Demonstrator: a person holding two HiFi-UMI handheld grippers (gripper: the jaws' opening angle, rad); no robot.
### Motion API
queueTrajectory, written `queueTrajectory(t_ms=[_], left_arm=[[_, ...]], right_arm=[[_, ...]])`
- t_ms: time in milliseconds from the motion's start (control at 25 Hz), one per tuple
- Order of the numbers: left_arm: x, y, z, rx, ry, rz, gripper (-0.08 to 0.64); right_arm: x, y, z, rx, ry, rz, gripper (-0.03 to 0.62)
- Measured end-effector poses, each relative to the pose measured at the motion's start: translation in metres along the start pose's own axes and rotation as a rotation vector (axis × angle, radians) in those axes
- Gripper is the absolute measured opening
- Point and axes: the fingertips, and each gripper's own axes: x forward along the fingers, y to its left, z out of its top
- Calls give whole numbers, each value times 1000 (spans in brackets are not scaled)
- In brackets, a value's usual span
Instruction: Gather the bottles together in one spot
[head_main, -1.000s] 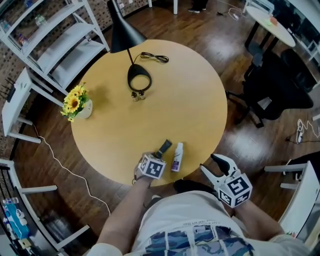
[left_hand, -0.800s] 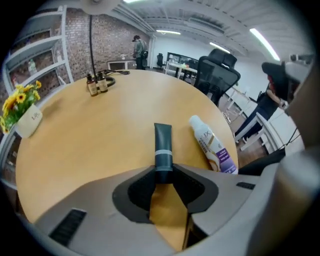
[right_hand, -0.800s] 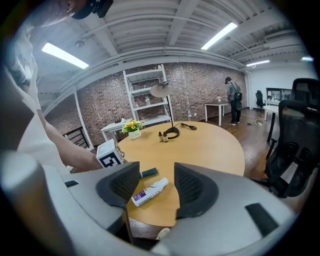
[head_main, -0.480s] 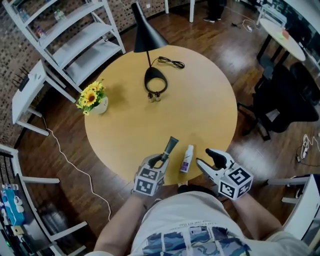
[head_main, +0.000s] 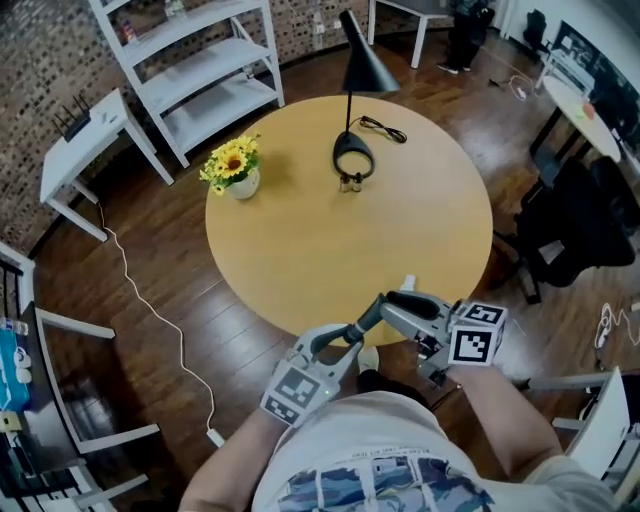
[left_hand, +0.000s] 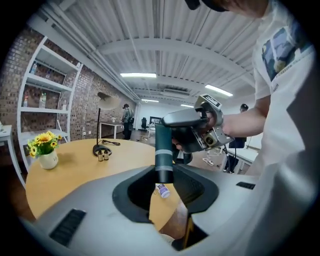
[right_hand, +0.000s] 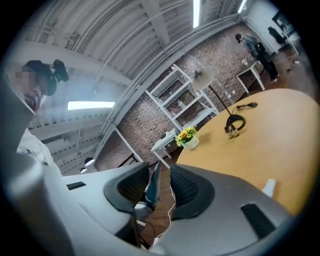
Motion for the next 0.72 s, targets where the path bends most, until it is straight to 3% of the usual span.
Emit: queueTrajectory(t_ms=[80, 360, 480, 720], left_arm=[[-16, -6, -8, 9, -2, -8, 114], [-43, -8, -28, -7, 27, -23, 120], [-44, 7, -32, -42, 60, 1, 120], [-26, 54, -31, -218, 145, 112, 120]], right_arm=[[5, 19, -14, 12, 7, 12, 40], [9, 40, -32, -101, 43, -48, 37], [1, 27, -12, -182, 40, -91, 37], [-12, -26, 57, -450, 74, -195, 37]])
